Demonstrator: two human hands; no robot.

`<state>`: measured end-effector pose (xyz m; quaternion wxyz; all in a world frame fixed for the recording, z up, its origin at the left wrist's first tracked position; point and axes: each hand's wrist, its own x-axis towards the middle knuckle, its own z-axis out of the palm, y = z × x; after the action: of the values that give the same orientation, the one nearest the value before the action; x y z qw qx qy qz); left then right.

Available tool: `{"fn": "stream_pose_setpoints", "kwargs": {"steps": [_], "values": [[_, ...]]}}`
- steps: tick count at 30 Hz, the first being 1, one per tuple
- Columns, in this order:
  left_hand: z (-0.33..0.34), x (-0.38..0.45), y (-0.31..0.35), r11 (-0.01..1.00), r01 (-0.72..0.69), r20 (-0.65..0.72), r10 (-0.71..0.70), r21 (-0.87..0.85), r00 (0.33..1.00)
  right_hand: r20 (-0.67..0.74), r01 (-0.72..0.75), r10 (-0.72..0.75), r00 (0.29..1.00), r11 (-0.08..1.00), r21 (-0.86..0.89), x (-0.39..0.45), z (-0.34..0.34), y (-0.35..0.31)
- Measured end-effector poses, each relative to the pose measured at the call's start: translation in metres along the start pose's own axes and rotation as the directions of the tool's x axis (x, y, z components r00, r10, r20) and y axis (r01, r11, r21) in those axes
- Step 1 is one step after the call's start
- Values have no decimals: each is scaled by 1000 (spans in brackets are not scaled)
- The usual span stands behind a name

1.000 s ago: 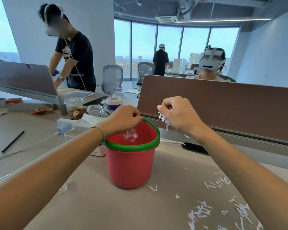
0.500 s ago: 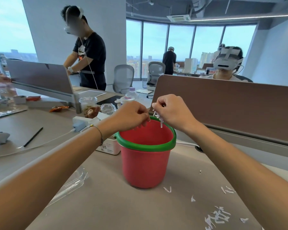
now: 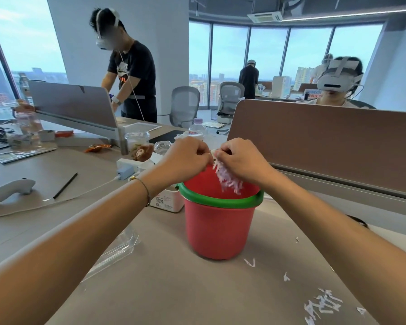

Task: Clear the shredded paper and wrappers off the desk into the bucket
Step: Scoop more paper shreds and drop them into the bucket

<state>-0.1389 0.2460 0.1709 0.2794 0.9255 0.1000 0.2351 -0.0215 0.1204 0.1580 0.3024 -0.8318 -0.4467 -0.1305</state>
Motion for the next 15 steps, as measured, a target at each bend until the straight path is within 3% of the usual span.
{"fn": "stream_pose_setpoints", "kwargs": {"steps": [10,15], "values": [[6,3,-2,989,-16,-39,22,147,999,154,-82,97,983,992,-100,-12,-15,1],[7,2,2,989,-47,-37,53,144,998,176,-14,28,984,996,-84,-24,-28,-4]]}}
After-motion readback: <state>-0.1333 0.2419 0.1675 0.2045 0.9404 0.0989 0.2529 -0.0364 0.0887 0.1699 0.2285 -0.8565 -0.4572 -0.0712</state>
